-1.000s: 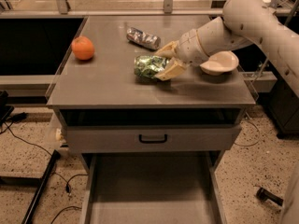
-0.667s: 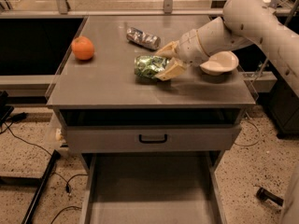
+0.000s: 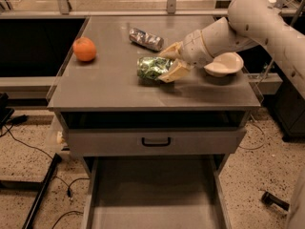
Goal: Pick green can from middle drawer and place on counter
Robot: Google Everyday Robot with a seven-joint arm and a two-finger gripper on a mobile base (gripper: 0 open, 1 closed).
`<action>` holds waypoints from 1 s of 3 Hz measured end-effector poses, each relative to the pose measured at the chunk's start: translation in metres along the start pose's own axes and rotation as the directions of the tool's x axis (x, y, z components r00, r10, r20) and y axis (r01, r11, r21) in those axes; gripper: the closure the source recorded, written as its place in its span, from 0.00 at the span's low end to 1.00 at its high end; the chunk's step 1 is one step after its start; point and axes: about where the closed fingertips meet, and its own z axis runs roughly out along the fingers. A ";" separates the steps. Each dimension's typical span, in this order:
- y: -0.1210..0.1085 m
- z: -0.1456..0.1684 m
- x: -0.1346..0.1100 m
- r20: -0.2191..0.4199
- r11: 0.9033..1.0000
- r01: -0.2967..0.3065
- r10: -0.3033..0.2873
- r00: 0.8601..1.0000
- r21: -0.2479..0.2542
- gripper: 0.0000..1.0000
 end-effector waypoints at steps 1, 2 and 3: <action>0.000 0.000 0.000 0.000 1.000 0.000 0.000 1.000 0.000 0.11; 0.000 0.000 0.000 0.000 1.000 0.000 0.000 1.000 0.000 0.00; 0.000 0.000 0.000 0.000 1.000 0.000 0.000 1.000 0.000 0.00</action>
Offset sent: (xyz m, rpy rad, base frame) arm 0.0000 0.0000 0.0000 0.0000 0.0000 0.0000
